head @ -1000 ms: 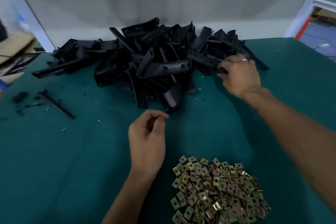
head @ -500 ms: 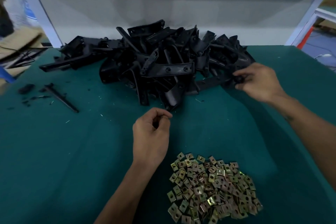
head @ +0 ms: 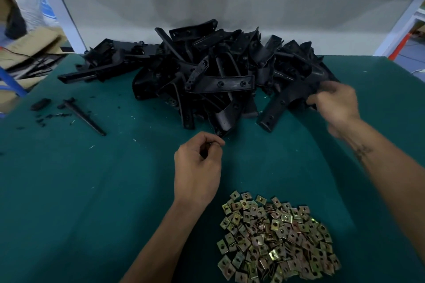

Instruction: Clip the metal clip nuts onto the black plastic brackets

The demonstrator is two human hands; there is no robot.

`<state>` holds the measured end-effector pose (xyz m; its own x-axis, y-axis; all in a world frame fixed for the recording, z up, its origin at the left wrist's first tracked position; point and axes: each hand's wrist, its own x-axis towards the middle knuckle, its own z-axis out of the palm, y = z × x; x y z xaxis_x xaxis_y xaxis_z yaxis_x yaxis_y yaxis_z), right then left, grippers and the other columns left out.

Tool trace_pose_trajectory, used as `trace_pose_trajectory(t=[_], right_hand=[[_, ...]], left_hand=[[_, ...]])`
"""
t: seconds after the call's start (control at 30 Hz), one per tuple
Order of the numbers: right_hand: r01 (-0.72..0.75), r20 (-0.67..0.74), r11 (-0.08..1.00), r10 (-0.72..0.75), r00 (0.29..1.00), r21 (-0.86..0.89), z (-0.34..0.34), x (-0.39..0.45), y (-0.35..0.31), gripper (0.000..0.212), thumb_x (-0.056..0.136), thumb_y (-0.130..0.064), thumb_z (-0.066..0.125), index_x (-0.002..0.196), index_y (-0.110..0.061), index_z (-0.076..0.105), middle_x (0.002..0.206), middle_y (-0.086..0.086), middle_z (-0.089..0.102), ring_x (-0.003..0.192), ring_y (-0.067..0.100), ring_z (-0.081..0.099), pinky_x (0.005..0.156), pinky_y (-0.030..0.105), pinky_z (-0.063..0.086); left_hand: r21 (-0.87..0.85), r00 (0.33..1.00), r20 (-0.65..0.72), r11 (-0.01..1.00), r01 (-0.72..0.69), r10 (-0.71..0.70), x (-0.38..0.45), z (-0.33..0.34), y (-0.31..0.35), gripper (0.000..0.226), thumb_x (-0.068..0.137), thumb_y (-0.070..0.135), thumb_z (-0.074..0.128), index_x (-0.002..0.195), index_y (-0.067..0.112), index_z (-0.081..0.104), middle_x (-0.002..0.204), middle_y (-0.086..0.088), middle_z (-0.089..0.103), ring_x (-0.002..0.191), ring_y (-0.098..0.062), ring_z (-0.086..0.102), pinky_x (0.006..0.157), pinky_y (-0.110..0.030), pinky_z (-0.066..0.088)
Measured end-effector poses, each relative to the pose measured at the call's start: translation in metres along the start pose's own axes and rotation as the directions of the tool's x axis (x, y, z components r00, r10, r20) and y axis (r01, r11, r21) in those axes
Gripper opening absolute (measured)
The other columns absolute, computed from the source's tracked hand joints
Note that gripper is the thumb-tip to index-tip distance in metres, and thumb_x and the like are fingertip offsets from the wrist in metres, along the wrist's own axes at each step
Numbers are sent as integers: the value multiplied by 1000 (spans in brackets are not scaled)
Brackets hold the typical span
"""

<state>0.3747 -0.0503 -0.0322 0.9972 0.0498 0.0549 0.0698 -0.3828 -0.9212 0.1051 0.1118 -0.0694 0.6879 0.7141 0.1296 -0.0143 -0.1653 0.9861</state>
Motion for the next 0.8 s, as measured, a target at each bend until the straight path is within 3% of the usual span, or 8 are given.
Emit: trace_pose_trajectory(t=[0.07, 0.1, 0.2, 0.3, 0.4, 0.5, 0.67, 0.8], right_hand=[[-136, 60, 991, 134, 989, 17, 0, 3, -4, 17, 62, -5, 71, 77, -11, 67, 66, 1, 63, 68, 21, 61, 67, 31, 53], [-167, 68, 986, 165, 984, 22, -2, 6, -5, 12, 64, -3, 70, 70, -10, 64, 63, 2, 62, 63, 22, 60, 63, 30, 53], [-176, 59, 984, 178, 982, -38, -6, 9, -4, 8, 75, -10, 72, 81, -15, 69, 84, 7, 68, 68, 22, 65, 68, 32, 61], [39, 6, 925, -39, 999, -378, -9, 10, 0, 31, 76, -16, 67, 106, -22, 74, 100, 6, 72, 89, 24, 70, 85, 33, 58], [148, 77, 856, -126, 989, -495, -8, 8, -5, 9, 81, -17, 69, 86, -23, 73, 95, 3, 70, 86, 20, 61, 78, 26, 45], [183, 154, 831, -118, 981, -526, -8, 10, -12, 9, 84, -16, 69, 84, -24, 71, 97, 2, 68, 89, 20, 58, 78, 26, 42], [175, 230, 834, -59, 971, -524, -5, 14, -18, 29, 84, -25, 69, 112, -32, 71, 111, -6, 58, 100, 17, 53, 86, 25, 40], [225, 297, 845, -82, 951, -485, 1, 12, -25, 8, 86, -30, 69, 90, -37, 71, 108, -11, 64, 99, 13, 54, 87, 23, 38]], left_hand=[[6, 1000, 2, 1000, -1, 1, 0, 0, 0, 27, 93, 4, 55, 81, 22, 69, 46, 13, 45, 39, -4, 33, 38, -19, 27], [8, 1000, 2, 1000, -1, 1, 0, 1, -1, 27, 94, 4, 55, 81, 22, 69, 46, 13, 46, 39, -4, 33, 38, -19, 27], [16, 1000, -1, 1000, -5, 5, 1, 1, 0, 27, 94, 5, 56, 80, 23, 70, 46, 14, 46, 39, -4, 33, 39, -19, 27], [22, 1000, -4, 1000, -5, 5, 1, 1, 0, 27, 94, 4, 56, 80, 23, 70, 47, 14, 47, 40, -4, 34, 39, -18, 28], [25, 1000, -6, 1000, -4, 5, 1, 1, 0, 27, 93, 4, 56, 80, 23, 70, 47, 14, 47, 40, -4, 34, 39, -18, 28], [30, 1000, -6, 1000, -6, 7, 1, 1, 0, 27, 93, 5, 56, 80, 24, 70, 47, 14, 47, 40, -4, 35, 39, -18, 28], [39, 1000, -4, 999, -7, 7, 1, 1, 1, 26, 93, 5, 56, 81, 23, 70, 47, 13, 48, 40, -3, 34, 38, -18, 28], [37, 1000, 7, 999, -10, 10, 1, 1, 0, 26, 94, 5, 56, 81, 23, 70, 47, 13, 48, 40, -3, 35, 38, -18, 29]])
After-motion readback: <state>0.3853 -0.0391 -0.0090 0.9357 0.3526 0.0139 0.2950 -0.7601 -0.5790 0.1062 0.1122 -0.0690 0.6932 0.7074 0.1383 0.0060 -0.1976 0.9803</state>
